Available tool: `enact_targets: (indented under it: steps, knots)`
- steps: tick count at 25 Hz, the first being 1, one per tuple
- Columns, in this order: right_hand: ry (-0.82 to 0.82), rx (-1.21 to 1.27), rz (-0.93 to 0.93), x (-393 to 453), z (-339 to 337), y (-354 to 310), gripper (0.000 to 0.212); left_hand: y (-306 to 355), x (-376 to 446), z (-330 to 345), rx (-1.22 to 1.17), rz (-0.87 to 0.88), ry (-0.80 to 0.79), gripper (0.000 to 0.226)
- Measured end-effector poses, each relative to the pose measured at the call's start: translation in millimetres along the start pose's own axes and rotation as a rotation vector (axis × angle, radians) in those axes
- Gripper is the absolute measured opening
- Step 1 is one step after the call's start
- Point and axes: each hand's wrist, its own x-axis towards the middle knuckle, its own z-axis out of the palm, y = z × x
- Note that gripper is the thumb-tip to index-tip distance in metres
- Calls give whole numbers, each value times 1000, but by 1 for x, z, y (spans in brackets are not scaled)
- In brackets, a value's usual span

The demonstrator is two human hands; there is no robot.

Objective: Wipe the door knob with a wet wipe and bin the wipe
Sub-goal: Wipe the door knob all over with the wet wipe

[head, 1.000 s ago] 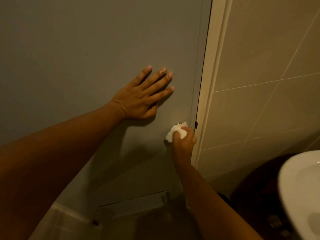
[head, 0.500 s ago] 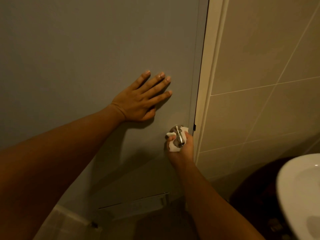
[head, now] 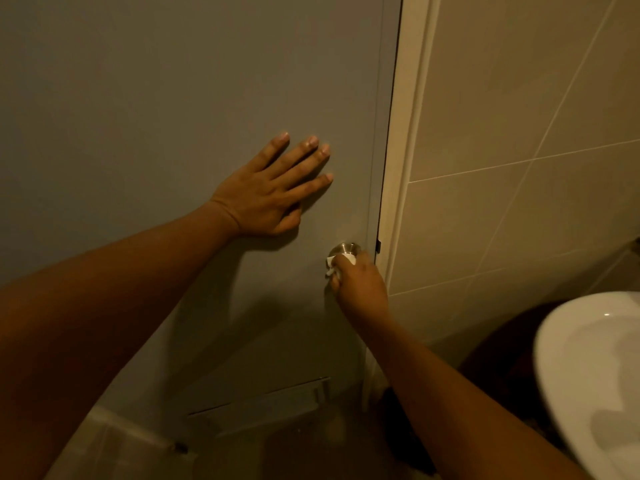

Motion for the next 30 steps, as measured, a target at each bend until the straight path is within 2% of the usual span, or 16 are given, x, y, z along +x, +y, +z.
enact_targets:
  steps: [1,3,4,5,6,7,9,10,11,14,16,18,21,24,27,30]
  knots:
    - [-16,-31,-25,1,-1,1,30,0,-1,0,-2,-4,0,65]
    - [-20,212,84,-2,-3,-2,28,1,-1,0,-16,-10,1,65]
    - [-25,510,238,-4,-8,-6,24,1,0,-1,-30,-15,1,64]
    - [-58,911,448,-5,-13,-7,23,2,-1,-3,-51,-21,-2,63]
    - [-127,1300,646,-7,-22,-9,23,2,-1,-5,-72,-27,-14,62]
    - [-185,1573,780,-7,-27,-9,27,1,-3,-6,-90,-35,-38,62]
    - [-217,1780,883,-8,-33,-8,36,5,-4,-13,-122,-81,-98,61]
    - [-224,1738,868,-7,-35,-11,36,10,-3,-18,-146,-120,-120,60]
    - [-235,1580,803,-8,-36,-13,35,16,-2,-23,-182,-166,-136,58]
    - [-270,775,364,-13,-38,1,46,44,-11,-29,-299,-314,-169,46]
    - [-225,489,99,-13,-42,19,45,68,-29,-26,-338,-403,-176,38]
    - [-156,521,-19,-9,-49,36,41,98,-41,-25,-404,-525,-205,36]
    - [-153,610,-27,1,-57,49,38,141,-31,-24,-629,-754,-330,41]
    - [-212,544,-58,4,-58,56,38,174,-12,-21,-754,-820,-435,46]
    - [-271,502,-111,1,-58,62,46,193,-5,-20,-764,-877,-432,48]
    - [-272,461,-156,-2,-53,64,43,197,0,-22,-947,-1004,-481,55]
